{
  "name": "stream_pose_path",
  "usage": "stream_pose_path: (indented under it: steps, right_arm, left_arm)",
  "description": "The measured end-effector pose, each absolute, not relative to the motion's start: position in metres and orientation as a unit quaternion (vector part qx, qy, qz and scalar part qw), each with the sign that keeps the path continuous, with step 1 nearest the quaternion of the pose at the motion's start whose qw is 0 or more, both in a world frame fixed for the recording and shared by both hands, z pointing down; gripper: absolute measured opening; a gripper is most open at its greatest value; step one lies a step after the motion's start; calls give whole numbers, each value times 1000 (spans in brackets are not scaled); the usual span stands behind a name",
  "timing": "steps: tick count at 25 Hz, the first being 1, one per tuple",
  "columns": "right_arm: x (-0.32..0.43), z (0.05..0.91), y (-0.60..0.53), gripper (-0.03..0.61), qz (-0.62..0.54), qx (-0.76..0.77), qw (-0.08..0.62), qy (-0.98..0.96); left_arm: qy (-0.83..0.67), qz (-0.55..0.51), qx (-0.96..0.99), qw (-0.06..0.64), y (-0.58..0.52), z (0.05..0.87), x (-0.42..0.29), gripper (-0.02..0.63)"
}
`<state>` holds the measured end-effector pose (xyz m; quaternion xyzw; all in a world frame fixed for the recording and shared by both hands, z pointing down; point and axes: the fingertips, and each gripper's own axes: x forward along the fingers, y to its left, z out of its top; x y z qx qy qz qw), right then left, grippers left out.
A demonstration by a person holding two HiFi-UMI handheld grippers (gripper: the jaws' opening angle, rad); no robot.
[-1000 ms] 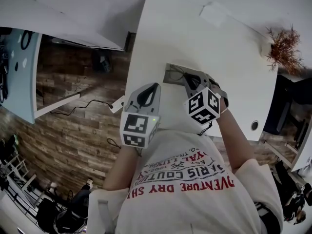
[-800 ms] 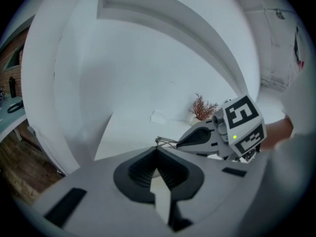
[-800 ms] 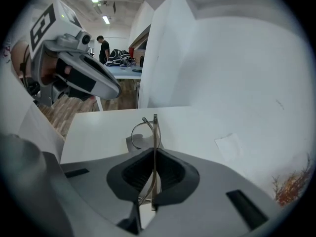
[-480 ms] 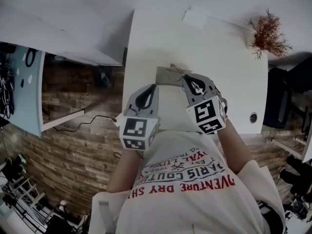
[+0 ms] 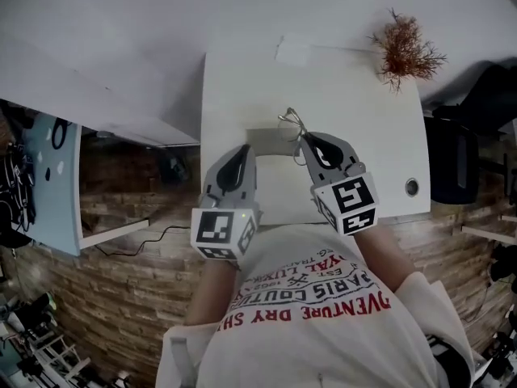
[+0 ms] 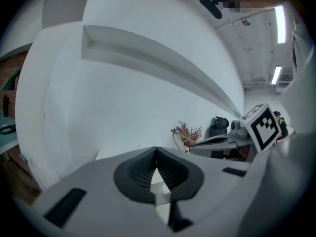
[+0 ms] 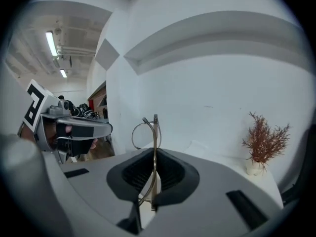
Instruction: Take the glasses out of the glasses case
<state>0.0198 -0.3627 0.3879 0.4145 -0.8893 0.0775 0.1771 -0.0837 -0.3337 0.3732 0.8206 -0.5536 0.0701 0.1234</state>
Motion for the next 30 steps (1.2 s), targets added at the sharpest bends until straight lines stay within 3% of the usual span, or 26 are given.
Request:
stream_pose_path:
  steps: [12,30]
  right_arm:
    - [44,352,-336,25,73,453,95,-883]
    - [45,361,-333,25,74,444,106,-887]
  left_arm:
    - [-548,75,829,88,-314,348,-62,-3]
    - [-564,76,816,101,-311,354,-65,-3]
